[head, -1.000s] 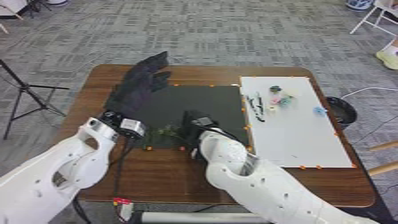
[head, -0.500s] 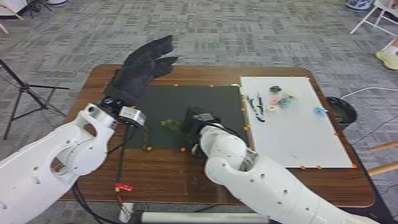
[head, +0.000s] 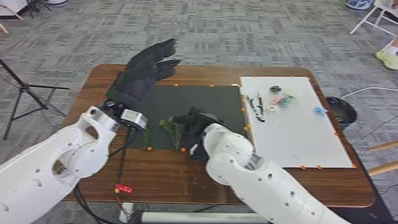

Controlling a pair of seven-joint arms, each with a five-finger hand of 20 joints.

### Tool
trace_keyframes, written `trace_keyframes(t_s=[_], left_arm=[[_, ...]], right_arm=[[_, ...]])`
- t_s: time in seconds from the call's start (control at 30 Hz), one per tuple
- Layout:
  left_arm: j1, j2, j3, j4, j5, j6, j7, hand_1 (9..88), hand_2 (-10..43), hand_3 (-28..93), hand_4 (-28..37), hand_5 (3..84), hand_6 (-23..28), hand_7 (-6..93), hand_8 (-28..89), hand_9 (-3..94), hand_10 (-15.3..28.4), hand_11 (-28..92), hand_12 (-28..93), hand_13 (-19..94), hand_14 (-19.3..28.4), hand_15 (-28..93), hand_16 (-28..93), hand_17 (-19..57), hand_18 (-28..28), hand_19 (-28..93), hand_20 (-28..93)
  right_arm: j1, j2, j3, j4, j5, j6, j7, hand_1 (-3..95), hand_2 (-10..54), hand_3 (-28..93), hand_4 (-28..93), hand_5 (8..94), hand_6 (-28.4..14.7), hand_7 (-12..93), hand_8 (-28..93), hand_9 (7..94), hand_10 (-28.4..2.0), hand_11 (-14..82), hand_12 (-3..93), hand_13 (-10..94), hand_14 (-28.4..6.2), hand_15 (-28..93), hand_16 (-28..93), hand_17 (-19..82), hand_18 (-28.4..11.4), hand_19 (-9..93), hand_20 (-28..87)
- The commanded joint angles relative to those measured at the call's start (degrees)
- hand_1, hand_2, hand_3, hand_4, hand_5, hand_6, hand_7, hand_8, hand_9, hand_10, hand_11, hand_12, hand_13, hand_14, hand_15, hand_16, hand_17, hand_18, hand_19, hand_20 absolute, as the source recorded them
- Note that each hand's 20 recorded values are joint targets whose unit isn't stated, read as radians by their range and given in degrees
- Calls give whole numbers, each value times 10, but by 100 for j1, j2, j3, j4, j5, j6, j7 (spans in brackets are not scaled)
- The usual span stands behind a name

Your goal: Arrange flowers

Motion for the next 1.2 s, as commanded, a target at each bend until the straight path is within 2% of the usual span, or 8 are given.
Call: trace_keyframes(t_s=[0.03,0.13,0.23,0.47,0.57,0.67,1.0,1.2], left_arm=[[1375,-217,-974,-318,128,267,62,280,-48,656,-253,229,16,167,-80,174,96,136,192,163,128,241,63,-107,190,360,122],[2456,-424,-1704,-504,125,609,-30,281,-47,654,-253,229,16,167,-80,173,96,138,194,162,127,242,63,-107,190,360,123],[3343,-780,-2297,-546,-192,828,-166,281,-48,656,-253,229,16,167,-81,172,95,137,193,161,126,242,63,-107,190,359,123],[4389,-1076,-2963,-674,-319,1161,-154,287,-55,659,-253,229,16,171,-82,172,95,139,192,160,126,243,63,-107,190,360,124],[4260,-1092,-2938,-514,-648,1150,-97,286,-56,661,-253,229,16,171,-83,172,95,140,191,160,126,243,63,-107,190,360,124],[4188,-1047,-2981,-473,-415,1131,-138,287,-56,661,-254,229,16,171,-84,171,94,141,190,159,126,242,63,-107,189,361,124],[4473,-917,-3061,-636,-564,1136,83,286,-53,659,-254,227,16,173,-84,168,94,143,190,157,125,245,63,-106,188,360,123],[4354,-849,-2945,-657,-496,1085,99,284,-54,659,-254,227,16,174,-84,168,94,145,189,157,125,245,62,-107,188,359,124]], right_arm=[[-364,688,474,-823,188,519,-662,95,116,674,-239,752,-43,203,-83,915,-70,532,409,905,-20,784,356,645,-174,932,732],[-698,1231,862,-1172,882,825,-1713,143,97,689,-222,663,-55,190,-75,849,-104,530,400,843,-49,786,352,561,-188,932,708],[-1038,1690,1253,-1372,1395,825,-2765,222,74,749,-193,561,-64,189,-75,739,-137,536,376,746,-89,784,319,438,-198,932,623],[-1689,2347,1907,-1618,1455,-92,-4374,277,59,846,-190,284,-26,178,-98,547,-159,512,332,588,-131,757,274,324,-192,892,468],[-1873,2523,1875,-1700,1362,416,-4227,279,27,853,-204,237,-12,177,-107,488,-160,499,327,550,-134,747,268,301,-202,870,457],[-2068,2617,1984,-1789,1300,873,-4070,261,-18,841,-225,254,-8,193,-110,404,-157,432,301,474,-140,709,240,248,-208,799,436],[-1812,2807,1727,-1559,-688,2679,-2274,251,-95,736,-283,379,-71,263,-110,400,-158,497,335,469,-129,754,242,252,-194,789,446],[-1055,2741,1749,-1064,-1124,1994,-1152,249,-95,742,-283,468,-71,277,-114,494,-149,523,336,540,-123,748,268,303,-188,839,450]])
